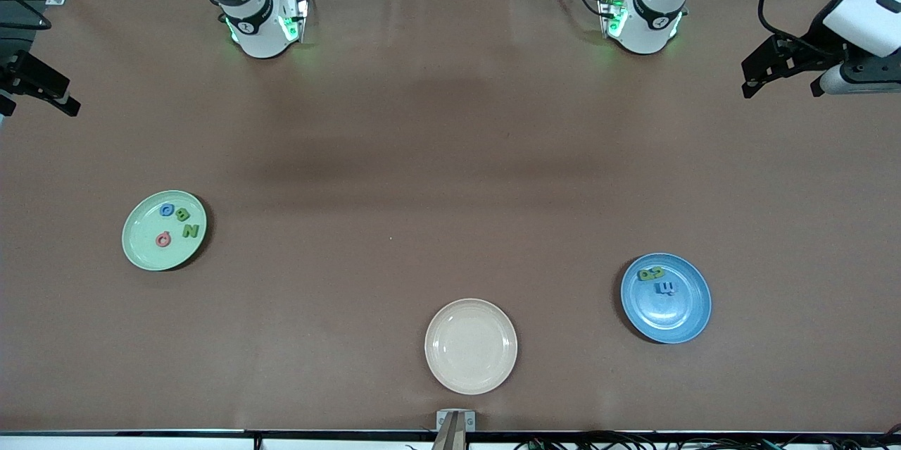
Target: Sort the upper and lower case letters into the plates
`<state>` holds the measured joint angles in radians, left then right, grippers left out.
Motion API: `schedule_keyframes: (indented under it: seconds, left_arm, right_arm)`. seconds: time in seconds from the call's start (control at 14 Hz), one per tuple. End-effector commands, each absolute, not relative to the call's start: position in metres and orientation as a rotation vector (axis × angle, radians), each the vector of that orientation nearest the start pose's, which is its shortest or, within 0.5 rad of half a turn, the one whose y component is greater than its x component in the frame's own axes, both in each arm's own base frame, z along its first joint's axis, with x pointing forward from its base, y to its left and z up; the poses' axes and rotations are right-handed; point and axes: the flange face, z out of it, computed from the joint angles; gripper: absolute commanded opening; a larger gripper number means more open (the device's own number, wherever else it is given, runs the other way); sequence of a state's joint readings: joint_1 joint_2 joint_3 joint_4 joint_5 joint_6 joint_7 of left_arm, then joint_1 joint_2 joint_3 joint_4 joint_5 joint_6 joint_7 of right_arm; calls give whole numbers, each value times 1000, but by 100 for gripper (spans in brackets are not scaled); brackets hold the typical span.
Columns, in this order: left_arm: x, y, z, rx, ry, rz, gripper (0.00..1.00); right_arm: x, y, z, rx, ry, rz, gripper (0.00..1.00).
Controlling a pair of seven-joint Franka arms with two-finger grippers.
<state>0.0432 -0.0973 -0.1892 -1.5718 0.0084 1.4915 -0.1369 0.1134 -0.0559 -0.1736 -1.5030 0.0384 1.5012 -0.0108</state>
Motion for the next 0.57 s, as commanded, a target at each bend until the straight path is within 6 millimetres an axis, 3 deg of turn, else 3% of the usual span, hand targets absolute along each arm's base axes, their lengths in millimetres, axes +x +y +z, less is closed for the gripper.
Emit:
schedule_keyframes:
  seconds: [0.0,0.5]
  left_arm:
    - [521,-79,677,-3143,47,-61,100]
    - [525,-76,674,-3140,46,-50,100]
  right_arm:
    - [525,-36,686,-3109,87,-101,100]
    - [524,-38,688,-3108,97,-108,100]
